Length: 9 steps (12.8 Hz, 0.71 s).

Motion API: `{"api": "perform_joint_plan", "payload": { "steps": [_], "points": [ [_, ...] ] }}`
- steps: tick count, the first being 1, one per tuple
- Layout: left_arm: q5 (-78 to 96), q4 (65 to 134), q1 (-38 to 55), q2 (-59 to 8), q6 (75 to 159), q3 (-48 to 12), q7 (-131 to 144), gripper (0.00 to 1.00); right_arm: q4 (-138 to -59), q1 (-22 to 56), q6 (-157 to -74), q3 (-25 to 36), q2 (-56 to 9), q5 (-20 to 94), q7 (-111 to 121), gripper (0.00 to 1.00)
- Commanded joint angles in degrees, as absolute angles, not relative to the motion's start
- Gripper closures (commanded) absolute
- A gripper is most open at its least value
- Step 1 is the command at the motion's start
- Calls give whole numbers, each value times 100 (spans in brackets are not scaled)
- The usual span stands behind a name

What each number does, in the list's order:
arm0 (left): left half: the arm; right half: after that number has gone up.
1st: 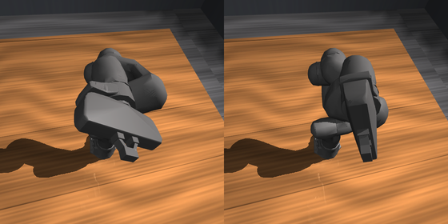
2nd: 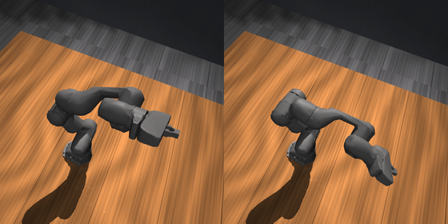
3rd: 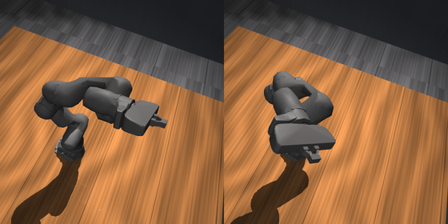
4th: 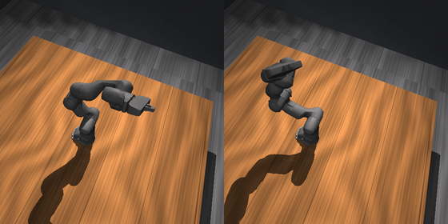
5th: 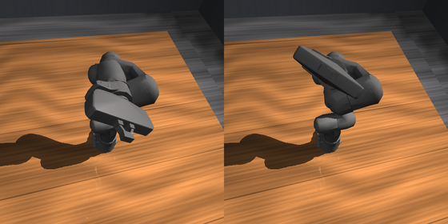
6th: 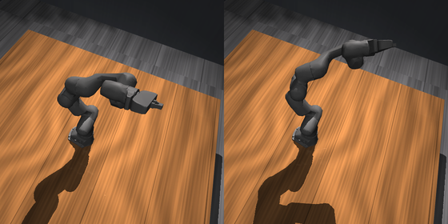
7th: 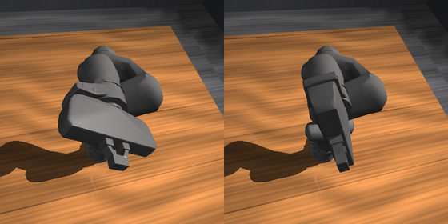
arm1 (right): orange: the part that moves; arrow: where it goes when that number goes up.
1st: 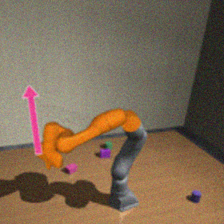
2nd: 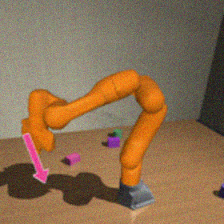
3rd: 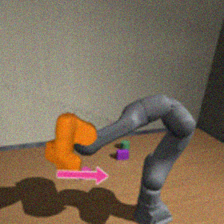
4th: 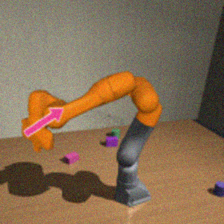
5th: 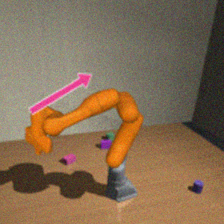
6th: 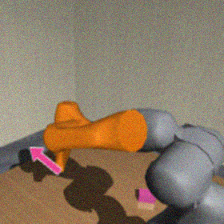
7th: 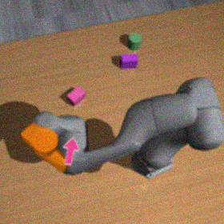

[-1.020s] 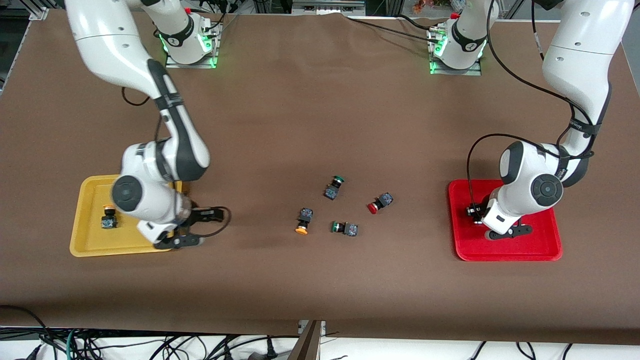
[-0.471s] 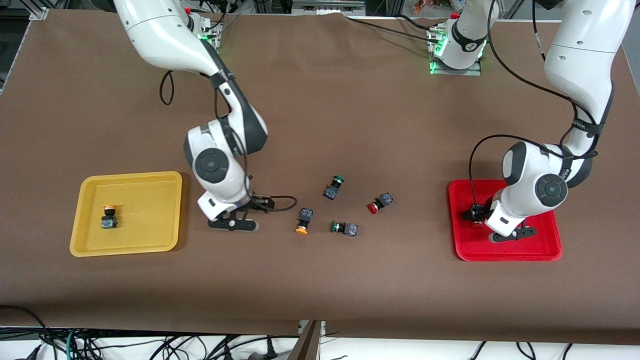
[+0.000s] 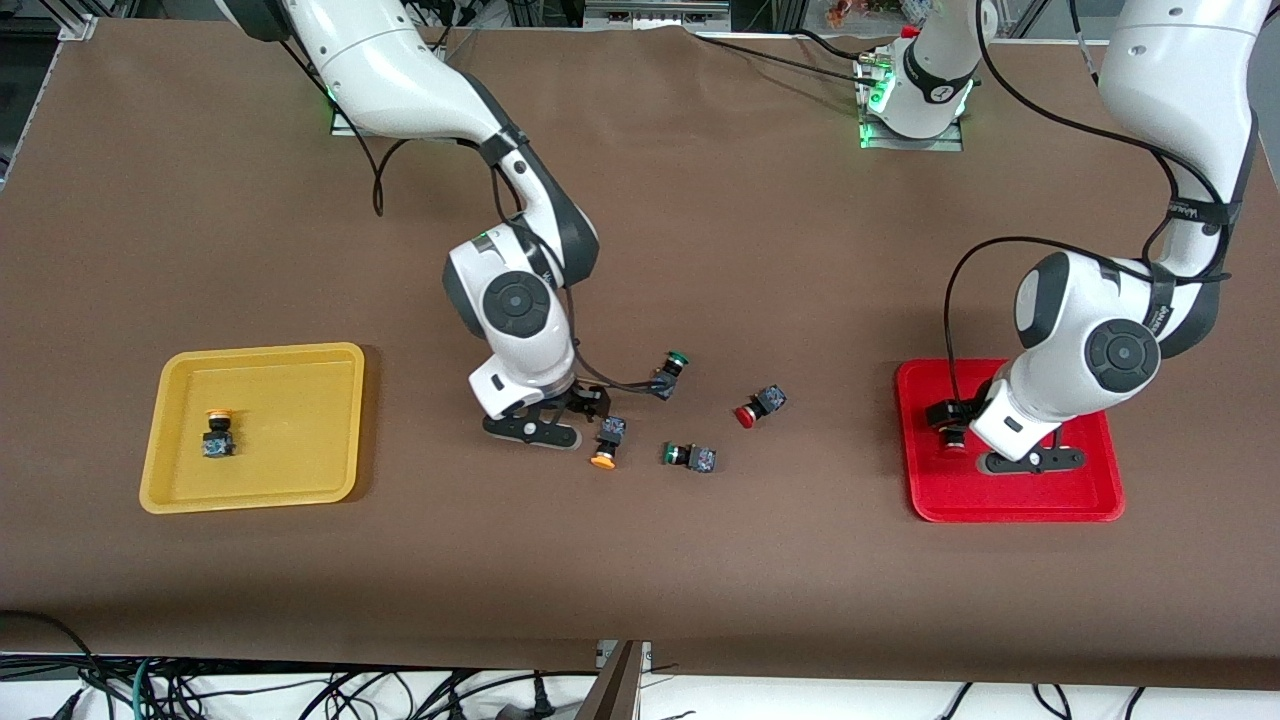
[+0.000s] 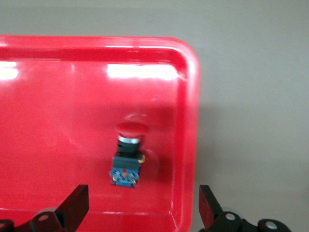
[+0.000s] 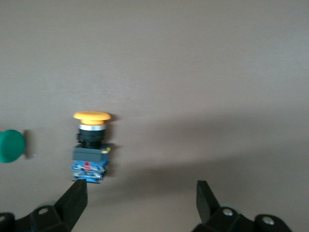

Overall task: Place red and yellow buttons in trays
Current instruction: 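Open the left gripper in the red tray while the right gripper returns, then grasp another yellow button with the right gripper while the left gripper grasps red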

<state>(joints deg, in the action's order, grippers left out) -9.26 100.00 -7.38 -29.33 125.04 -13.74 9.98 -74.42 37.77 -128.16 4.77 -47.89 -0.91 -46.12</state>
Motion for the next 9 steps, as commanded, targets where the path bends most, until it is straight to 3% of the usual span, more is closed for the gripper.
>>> {"api": "perform_joint_plan", "payload": {
  "steps": [1, 4, 9],
  "points": [
    [-949, 10090, -738, -2848, 12410, -1590, -110, 0, -7119, 3946, -13234, 545, -5185, -377, -5184, 0],
    [-958, 10081, -616, -2874, 12410, -1933, -1332, 0, -7110, 4025, -13579, 545, -5352, -387, -5300, 0],
    [-958, 10046, 78, -3014, 12682, -1951, -2558, 0, -7110, 4140, -13842, 562, -5554, -545, -5511, 3]
  ]
}}
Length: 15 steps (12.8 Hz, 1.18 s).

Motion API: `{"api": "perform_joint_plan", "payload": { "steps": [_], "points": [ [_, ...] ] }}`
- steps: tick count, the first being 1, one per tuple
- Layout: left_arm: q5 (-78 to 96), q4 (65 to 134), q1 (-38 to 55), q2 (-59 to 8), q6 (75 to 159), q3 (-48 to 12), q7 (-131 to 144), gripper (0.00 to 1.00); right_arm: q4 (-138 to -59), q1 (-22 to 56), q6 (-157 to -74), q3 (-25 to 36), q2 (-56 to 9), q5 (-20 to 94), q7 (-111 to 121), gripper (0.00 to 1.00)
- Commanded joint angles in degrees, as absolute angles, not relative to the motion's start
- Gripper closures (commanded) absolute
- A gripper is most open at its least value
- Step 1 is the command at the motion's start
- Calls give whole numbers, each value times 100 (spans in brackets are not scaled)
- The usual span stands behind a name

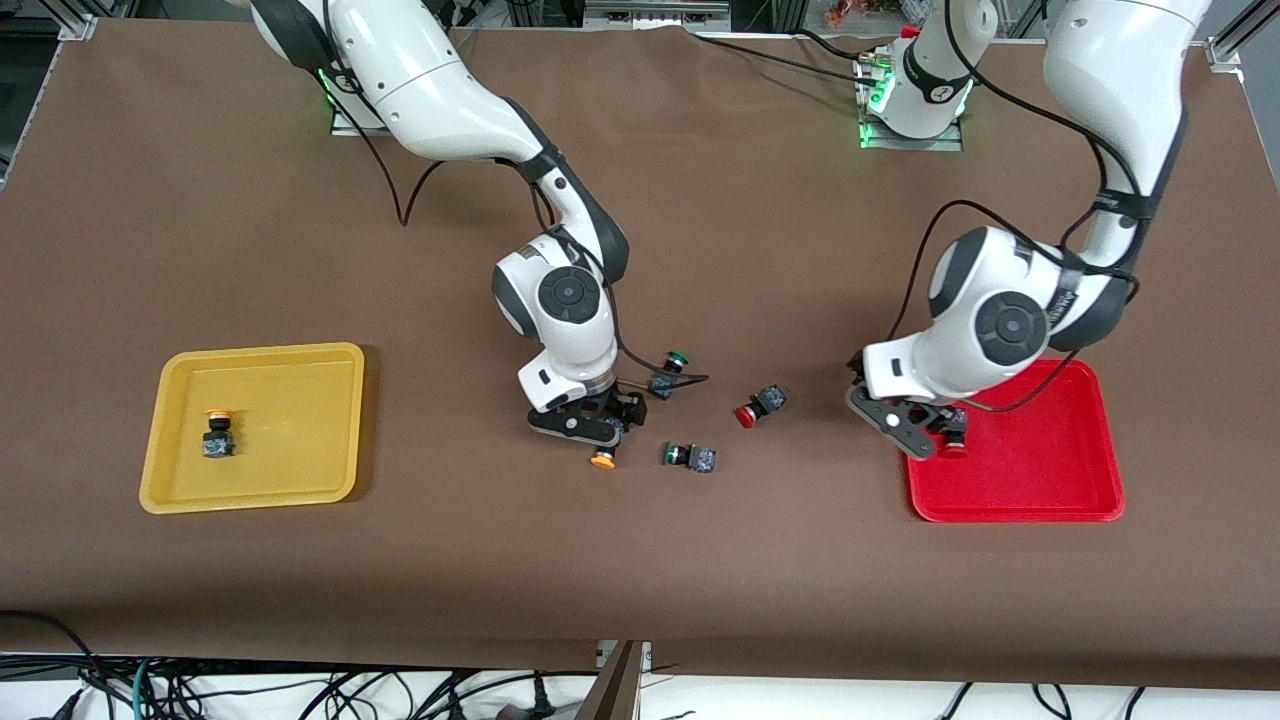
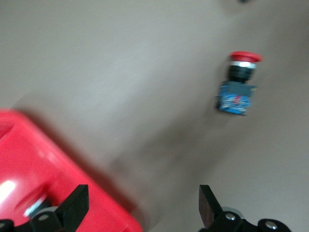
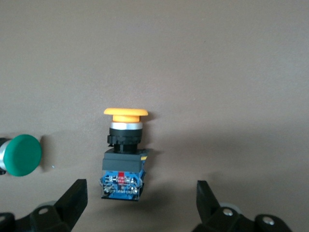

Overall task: Place red and yellow buttons in trays
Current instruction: 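Grasp another yellow button with the right gripper while the left gripper grasps red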

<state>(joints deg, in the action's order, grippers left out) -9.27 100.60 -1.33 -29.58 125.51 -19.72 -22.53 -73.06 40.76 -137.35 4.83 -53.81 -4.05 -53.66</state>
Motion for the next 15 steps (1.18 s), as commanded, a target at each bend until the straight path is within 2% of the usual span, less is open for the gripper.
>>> {"api": "perform_joint_plan", "payload": {
  "steps": [1, 2, 3, 6, 7, 8, 11, 13, 15],
  "points": [
    [-958, 10046, 184, -3058, 12778, -1951, -2558, 0, -7110, 4148, -13869, 562, -5572, -554, -5511, 15],
    [-958, 10046, 272, -3137, 12858, -1951, -2566, 0, -7110, 4157, -13887, 562, -5598, -571, -5511, 40],
    [-958, 10046, 377, -3216, 12980, -1951, -2575, 0, -7110, 4157, -13887, 562, -5607, -589, -5511, 54],
    [-1176, 10046, 571, -3296, 13052, -1951, -2715, 0, -7119, 4157, -13974, 562, -5643, -598, -5493, 85],
    [-1195, 10046, 580, -3331, 13052, -1951, -2716, 0, -7119, 4149, -13983, 562, -5634, -598, -5415, 91],
    [-1195, 10037, 606, -3366, 13060, -1951, -2716, 0, -7119, 4114, -13975, 632, -5599, -650, -5266, 94],
    [-1187, 10037, 615, -3454, 13252, -1951, -2698, 0, -7128, 3816, -13852, 765, -5362, -580, -4389, 94],
    [-1152, 9941, 702, -3620, 13307, -1951, -2611, 0, -7180, 3499, -13301, 756, -5099, -571, -3634, 94],
    [-1186, 9371, 878, -4076, 13298, -1942, -2427, 0, -7198, 3192, -12633, 756, -4835, -432, -2720, 94]
  ]
}}
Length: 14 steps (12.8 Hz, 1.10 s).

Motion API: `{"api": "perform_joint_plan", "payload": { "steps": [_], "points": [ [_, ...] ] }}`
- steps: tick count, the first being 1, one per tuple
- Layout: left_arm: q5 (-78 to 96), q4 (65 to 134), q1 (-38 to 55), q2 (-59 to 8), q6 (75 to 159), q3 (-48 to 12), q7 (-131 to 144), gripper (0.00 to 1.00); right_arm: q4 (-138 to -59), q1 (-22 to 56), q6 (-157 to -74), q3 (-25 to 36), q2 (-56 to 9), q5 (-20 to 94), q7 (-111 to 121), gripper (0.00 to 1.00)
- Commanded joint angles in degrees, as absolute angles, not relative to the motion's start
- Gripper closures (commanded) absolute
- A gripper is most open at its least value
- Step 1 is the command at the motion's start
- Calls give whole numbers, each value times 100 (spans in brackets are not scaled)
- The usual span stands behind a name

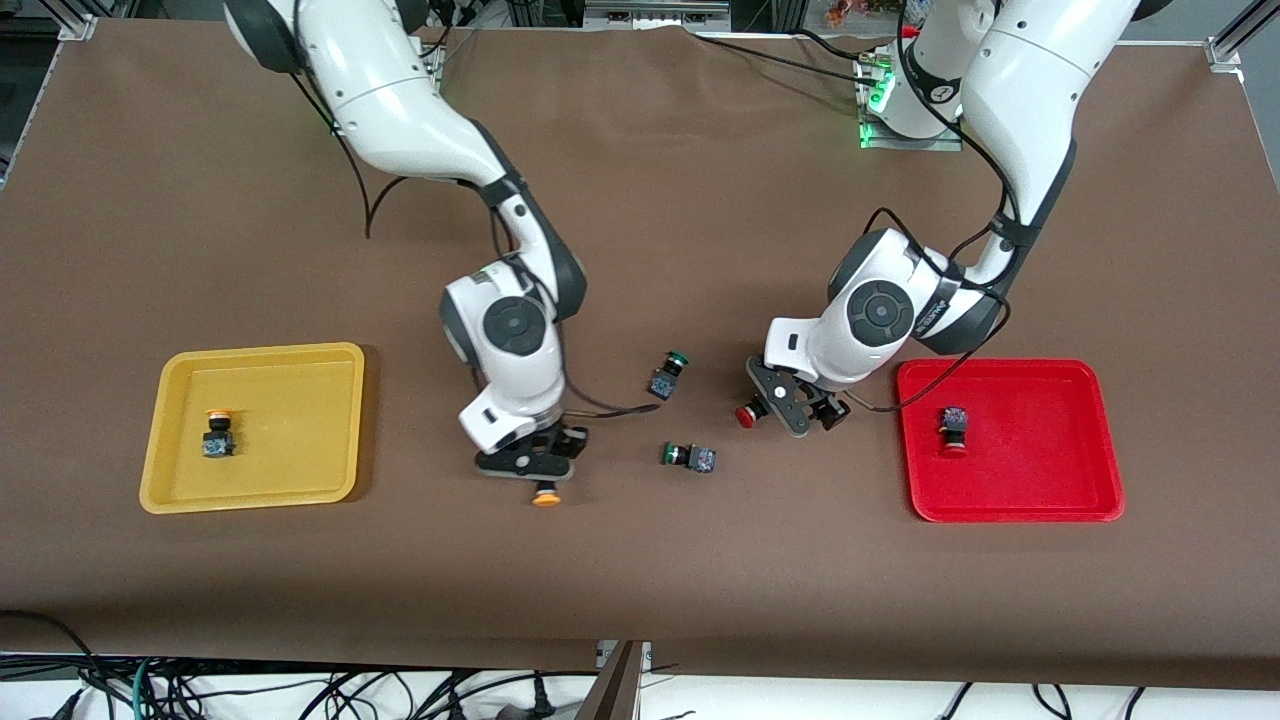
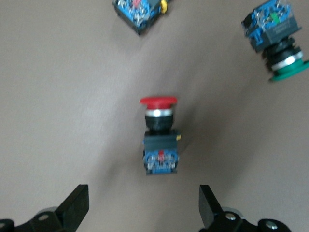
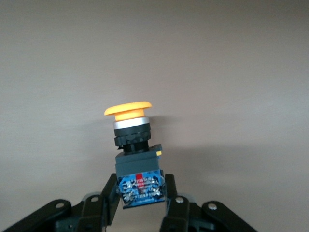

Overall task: Place red and yellow buttons in trays
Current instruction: 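Grasp another yellow button with the right gripper while the left gripper grasps red, then carry the buttons to the yellow and red trays with both grippers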

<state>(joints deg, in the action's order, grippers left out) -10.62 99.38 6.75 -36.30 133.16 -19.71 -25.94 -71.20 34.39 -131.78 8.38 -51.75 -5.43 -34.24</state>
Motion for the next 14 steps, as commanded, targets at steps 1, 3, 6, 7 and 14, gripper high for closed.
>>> {"api": "perform_joint_plan", "payload": {
  "steps": [1, 3, 6, 7, 14],
  "points": [
    [-1195, 9230, 1001, -4270, 13307, -1925, -2313, 0, -7198, 3034, -12291, 756, -4730, -344, -2342, 94],
    [-1187, 9079, 1116, -4473, 13307, -1881, -2285, 0, -7198, 2717, -11727, 773, -4545, -308, -1690, 94],
    [-1195, 9079, 1125, -4667, 13613, -1802, -2136, 2, -7207, 2120, -11067, 773, -4369, -308, -496, 94],
    [-1195, 9079, 1099, -4650, 13614, -1793, -2127, 15, -7207, 1935, -10865, 773, -4342, -308, -162, 94],
    [-1204, 9097, 1046, -4562, 13422, -1775, -1811, 86, -8338, 809, -11029, 800, -3868, -308, 1406, 93]
  ]
}}
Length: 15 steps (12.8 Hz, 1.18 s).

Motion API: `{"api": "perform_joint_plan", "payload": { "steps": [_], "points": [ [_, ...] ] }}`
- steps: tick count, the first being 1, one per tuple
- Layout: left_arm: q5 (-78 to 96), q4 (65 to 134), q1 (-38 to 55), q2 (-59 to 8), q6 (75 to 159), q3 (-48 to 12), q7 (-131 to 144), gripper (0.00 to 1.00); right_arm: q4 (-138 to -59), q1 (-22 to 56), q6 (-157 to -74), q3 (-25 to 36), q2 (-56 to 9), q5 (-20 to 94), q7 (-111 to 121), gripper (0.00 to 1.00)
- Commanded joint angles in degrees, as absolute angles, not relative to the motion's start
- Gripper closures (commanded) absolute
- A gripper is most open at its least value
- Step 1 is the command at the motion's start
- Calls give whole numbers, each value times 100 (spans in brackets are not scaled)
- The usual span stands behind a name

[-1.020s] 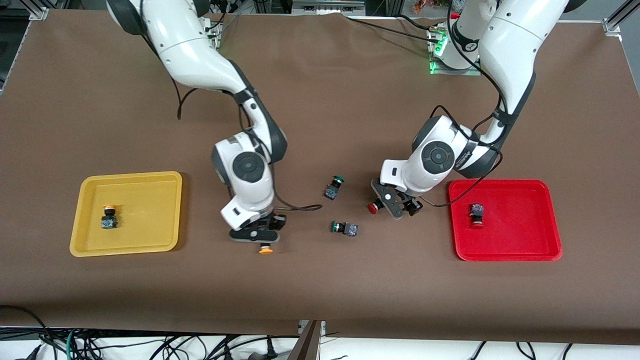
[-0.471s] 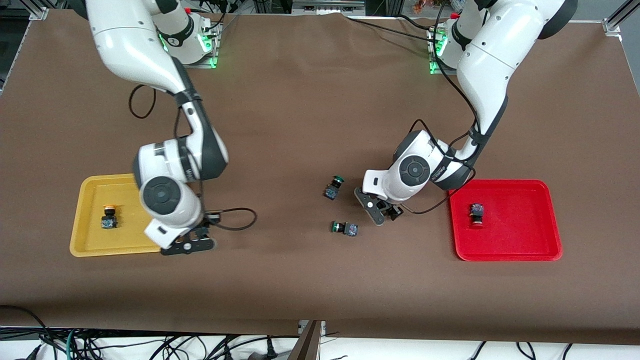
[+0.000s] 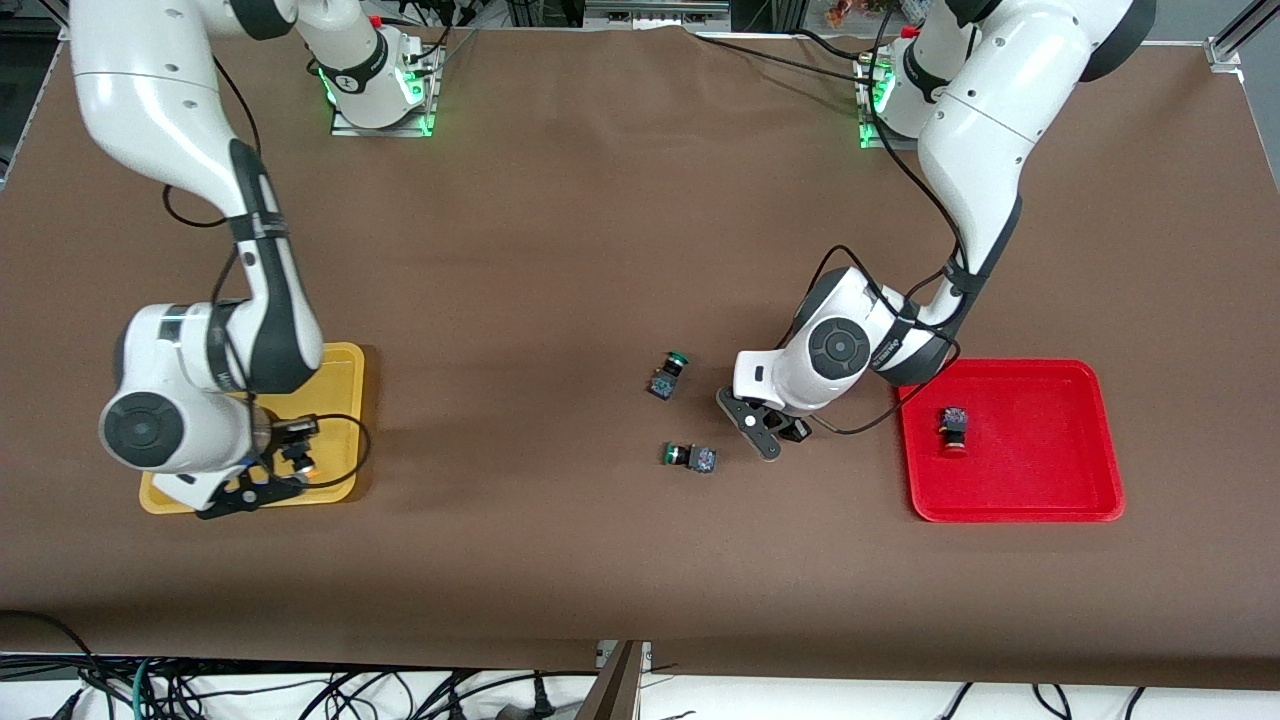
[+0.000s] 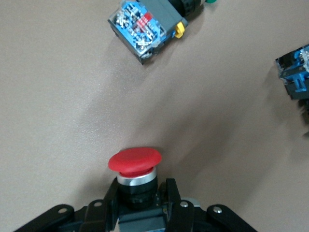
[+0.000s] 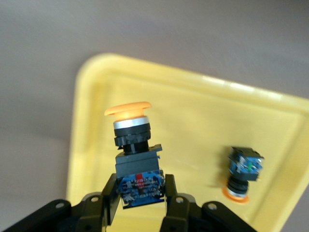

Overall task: Place red and yellow buttons in trays
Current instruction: 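Carry the buttons to the yellow and red trays with both grippers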

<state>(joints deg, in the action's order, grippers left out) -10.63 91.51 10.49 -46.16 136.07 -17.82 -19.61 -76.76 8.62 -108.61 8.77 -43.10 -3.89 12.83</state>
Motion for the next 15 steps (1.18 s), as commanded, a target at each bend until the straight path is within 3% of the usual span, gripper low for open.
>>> {"api": "perform_joint_plan", "payload": {
  "steps": [1, 5, 7, 8, 9, 10, 12, 15],
  "points": [
    [-1195, 9088, 1011, -4440, 13247, -1775, -1828, 86, -8689, 704, -11291, 791, -3763, -308, 1432, 93],
    [-1195, 9088, 441, -3588, 11956, -1811, -2564, 86, -9439, 414, -12250, 791, -3647, -308, 1721, 93],
    [-1169, 9097, -33, -3341, 11498, -1828, -3292, 86, -9640, 290, -12576, 791, -3665, -299, 1837, 81],
    [-1169, 9114, -296, -3253, 11383, -1828, -3644, 86, -9668, 273, -12638, 791, -3674, -221, 1837, 60],
    [-1169, 9123, -542, -3235, 11356, -1828, -3961, 86, -9642, 272, -12630, 791, -3674, -133, 1837, 19],
    [-1186, 9123, -789, -3252, 11355, -1811, -4216, 86, -9598, 272, -12586, 782, -3648, -114, 1837, 0],
    [-1195, 9141, -1403, -3322, 11426, -1802, -4359, 87, -9344, 299, -12333, 747, -3508, -97, 1837, 0],
    [-1195, 9132, -1984, -3524, 11696, -1767, -3547, 96, -8283, 343, -10895, 721, -3445, 8, 1828, 0]
  ]
}}
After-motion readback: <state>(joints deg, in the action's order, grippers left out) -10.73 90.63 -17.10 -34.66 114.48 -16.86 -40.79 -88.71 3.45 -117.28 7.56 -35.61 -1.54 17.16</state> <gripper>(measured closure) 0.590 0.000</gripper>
